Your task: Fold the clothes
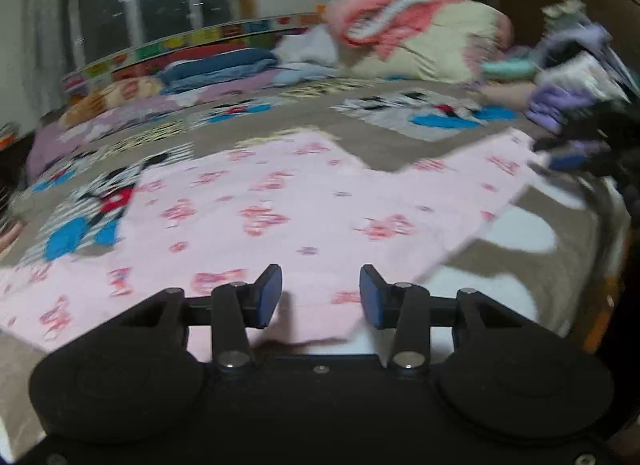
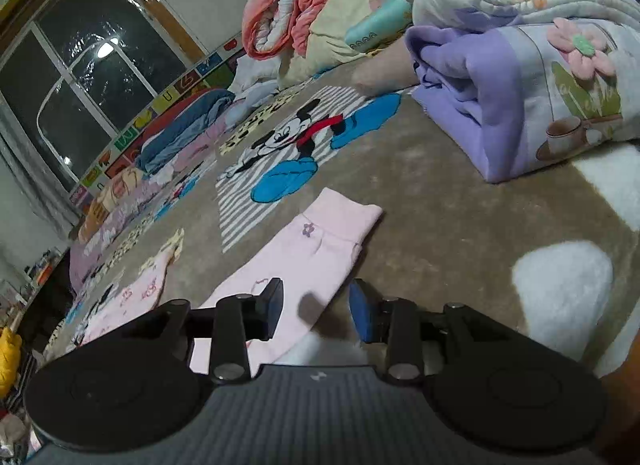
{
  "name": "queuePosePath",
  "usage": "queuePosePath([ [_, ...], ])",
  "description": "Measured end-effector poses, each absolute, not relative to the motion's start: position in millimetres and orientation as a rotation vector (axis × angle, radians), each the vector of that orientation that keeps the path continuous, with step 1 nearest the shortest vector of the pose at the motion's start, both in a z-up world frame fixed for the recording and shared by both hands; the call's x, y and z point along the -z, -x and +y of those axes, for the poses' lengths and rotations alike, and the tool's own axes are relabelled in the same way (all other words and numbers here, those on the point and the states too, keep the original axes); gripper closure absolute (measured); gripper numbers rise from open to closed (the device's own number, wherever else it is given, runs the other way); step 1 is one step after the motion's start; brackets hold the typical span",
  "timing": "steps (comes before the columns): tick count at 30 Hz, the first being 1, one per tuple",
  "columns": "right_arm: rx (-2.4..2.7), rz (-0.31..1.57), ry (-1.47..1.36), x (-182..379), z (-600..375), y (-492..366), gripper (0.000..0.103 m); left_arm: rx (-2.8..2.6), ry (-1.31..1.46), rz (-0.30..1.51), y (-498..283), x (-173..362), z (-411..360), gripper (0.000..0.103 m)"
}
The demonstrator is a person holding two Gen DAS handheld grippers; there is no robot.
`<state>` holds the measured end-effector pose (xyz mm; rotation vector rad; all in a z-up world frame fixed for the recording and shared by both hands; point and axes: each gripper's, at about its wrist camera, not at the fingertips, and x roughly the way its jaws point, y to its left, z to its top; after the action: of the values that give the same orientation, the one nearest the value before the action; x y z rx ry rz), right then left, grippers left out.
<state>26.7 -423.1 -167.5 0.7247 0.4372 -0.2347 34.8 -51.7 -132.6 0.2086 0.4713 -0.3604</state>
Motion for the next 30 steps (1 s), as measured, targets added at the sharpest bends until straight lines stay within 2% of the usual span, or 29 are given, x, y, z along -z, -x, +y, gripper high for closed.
queuePosePath([
  [7,0.097,0.376,-0.531,144,-374,-34,0.060,0.116,-0.007,0.483,-77,128,32,0.061],
  [13,-0.208,0.376,-0.210,130,-286,-48,0.060,-0.072,0.279,0.454,-116,115,126,0.061],
  [19,-0.453,0.401,0.041,133,-198,-47,0.062,-0.316,0.602,0.478,-126,129,229,0.061],
  [25,-0.590,0.452,0.149,127,-134,-43,0.064,-0.307,0.635,0.484,-154,134,269,0.062],
  [28,-0.643,0.448,0.207,117,-103,-42,0.064,-0.277,0.647,0.503,-162,139,277,0.076],
  [30,-0.687,0.444,0.236,112,-82,-49,0.064,-0.252,0.621,0.507,-163,139,273,0.102],
])
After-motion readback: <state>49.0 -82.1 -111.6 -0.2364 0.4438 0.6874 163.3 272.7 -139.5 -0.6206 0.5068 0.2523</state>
